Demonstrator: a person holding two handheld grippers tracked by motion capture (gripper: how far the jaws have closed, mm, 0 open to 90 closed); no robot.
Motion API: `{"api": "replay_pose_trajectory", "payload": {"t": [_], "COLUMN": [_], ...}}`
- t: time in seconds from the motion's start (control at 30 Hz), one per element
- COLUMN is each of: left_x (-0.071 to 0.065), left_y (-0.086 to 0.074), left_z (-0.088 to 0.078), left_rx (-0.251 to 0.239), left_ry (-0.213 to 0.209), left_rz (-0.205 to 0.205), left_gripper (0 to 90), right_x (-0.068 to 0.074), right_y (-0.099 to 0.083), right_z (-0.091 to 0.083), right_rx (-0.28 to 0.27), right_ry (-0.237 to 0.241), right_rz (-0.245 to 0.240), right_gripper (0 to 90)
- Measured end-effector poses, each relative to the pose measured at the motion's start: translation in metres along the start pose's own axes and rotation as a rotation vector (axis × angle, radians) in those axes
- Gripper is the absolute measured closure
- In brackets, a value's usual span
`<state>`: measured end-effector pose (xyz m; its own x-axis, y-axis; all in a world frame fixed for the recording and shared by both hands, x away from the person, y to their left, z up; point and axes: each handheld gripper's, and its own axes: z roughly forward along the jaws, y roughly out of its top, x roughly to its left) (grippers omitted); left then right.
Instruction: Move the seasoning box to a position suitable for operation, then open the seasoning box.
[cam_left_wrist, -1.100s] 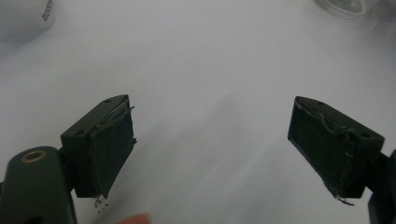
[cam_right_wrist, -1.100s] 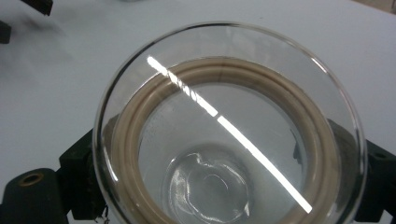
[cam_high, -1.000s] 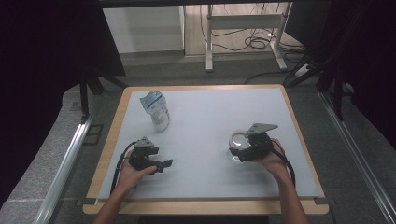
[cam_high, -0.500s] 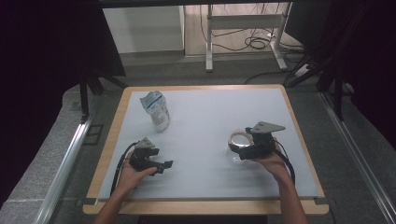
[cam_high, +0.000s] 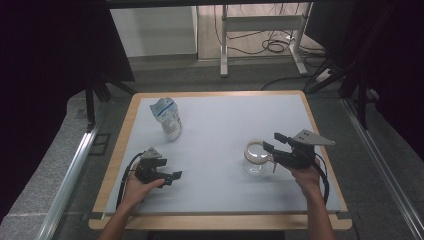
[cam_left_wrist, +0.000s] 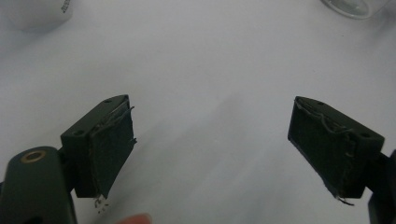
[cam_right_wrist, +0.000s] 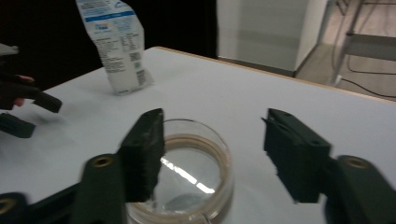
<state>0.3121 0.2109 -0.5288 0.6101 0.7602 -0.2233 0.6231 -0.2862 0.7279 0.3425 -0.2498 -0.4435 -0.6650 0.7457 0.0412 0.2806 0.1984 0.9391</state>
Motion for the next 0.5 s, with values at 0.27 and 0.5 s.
{"api": "replay_pose_trajectory", "payload": {"t": [0.27, 0.5], "left_x": [-0.003, -0.004], "left_y": [0.004, 0.005], "left_z": [0.001, 0.003], "left_rx": [-0.030, -0.036], "left_ry": [-0.008, 0.001], "left_rz": [0.005, 0.018], "left_gripper": [13.6, 14.4], "right_x": [-0.003, 0.001], "right_y": [-0.007, -0.009], "right_z": [-0.019, -0.022], "right_rx": [0.036, 0.063], "right_ry": [-0.048, -0.068], "right_rz": [0.032, 0.006], "right_gripper": [76.8, 89.7]}}
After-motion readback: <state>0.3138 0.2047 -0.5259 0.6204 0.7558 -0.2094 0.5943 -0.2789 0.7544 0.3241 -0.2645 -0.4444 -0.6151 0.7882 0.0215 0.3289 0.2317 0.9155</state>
